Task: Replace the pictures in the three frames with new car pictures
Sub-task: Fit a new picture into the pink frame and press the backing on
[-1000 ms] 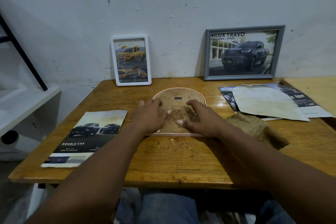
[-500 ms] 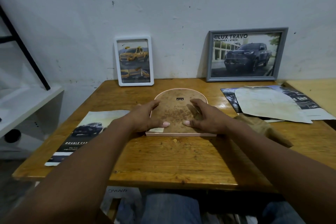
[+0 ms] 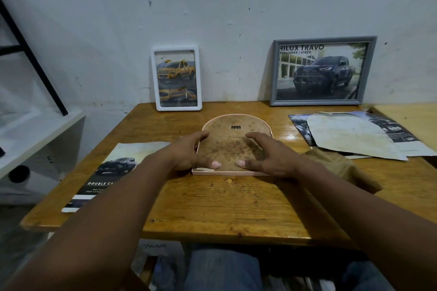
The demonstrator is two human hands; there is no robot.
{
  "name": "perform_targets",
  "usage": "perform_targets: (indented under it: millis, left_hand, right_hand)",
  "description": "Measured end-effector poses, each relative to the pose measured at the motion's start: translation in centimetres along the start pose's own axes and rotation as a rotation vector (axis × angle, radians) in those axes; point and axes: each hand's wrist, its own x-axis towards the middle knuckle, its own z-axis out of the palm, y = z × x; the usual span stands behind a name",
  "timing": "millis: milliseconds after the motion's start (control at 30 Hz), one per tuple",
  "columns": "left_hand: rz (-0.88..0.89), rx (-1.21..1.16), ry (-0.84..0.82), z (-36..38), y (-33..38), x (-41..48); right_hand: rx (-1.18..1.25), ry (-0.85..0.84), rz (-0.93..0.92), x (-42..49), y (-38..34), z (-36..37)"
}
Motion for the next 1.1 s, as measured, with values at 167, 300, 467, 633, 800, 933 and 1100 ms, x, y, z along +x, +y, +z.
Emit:
perform_targets:
  millis: [167,300,467,633,800,933,1100]
  left_hand:
    - [-0.017,0.158,0.024,0.1,0.5,-0.2]
    - [-0.062,0.061,0.007,0.1,0.9,0.1]
    - [-0.027,-0.091,0.164,1.2,2.4,0.6]
    - [0.001,-0.112,0.265,2.9,4.3,0.8]
    - [0.022,-0.509,0.137,3.8,7.8,0.9]
    - [0.082,-0.542,0.05,3.9,11.0,1.5]
    - [0.104,-0.661,0.157,0.6,13.0,1.3]
  right_hand:
    - [-0.003,-0.007,0.018,-0.1,-0.2,0.1]
    - [0.141,0.176,0.064,-0.5,-0.1,0.7]
    - [0.159,0.431,0.284,0.8,0.4,1.2]
    - [0.417,0.534,0.312,0.7,-0.4,-1.1]
    - [0.566,0.67,0.251,0.1,-1.9,-8.3]
    - [0.632,0.585,0.147,-0.6,-4.8,-13.7]
    - [0.566,0.339,0.024,-0.7,-9.1,-14.7]
